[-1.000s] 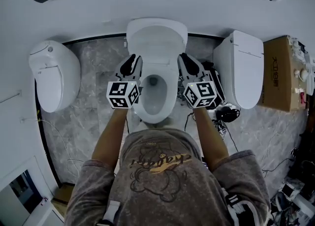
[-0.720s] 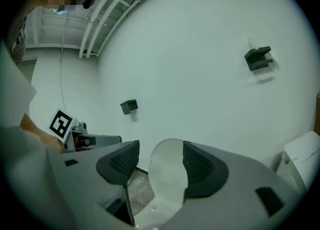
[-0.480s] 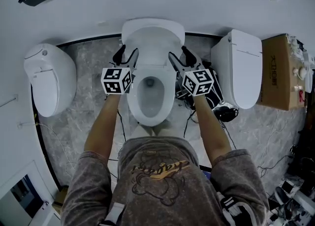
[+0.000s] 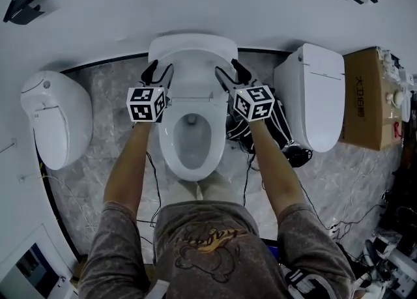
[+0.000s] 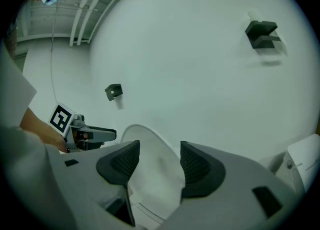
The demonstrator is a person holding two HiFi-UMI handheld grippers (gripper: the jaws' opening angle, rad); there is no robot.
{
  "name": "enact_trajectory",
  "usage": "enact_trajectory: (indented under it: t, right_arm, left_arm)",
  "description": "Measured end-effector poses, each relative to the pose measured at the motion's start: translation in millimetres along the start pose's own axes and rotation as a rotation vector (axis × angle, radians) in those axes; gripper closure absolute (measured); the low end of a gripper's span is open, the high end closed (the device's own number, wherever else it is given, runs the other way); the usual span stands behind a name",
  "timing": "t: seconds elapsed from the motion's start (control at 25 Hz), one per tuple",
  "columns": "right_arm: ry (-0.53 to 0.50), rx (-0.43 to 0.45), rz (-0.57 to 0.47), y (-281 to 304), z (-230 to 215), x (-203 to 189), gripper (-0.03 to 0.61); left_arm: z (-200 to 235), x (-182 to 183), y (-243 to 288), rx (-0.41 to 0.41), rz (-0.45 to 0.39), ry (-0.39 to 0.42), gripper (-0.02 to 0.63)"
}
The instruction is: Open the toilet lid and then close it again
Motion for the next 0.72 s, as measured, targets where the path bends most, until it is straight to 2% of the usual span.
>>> enact_trajectory:
  t: [0.28,0.72]
  right_arm:
    - [0.009,0.037,0.035,25,-18,-6,0.313]
    - [0.014,0.067,0.048,39,-22,-6,0.319]
  left_arm:
    - [-4,-2,31,-0.028,0.021,0.041,0.407]
    - [-4,0,46,-0.064,0.041,0.052,0.414]
Point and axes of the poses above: the fingertips, and each gripper's own axes: y forward along the fingers, z to its left, x out of its top, the point moved 2 cm from there along -y, backward along the fingers, and after that the axes turned 13 degrees about x, right-handed, at the moved point
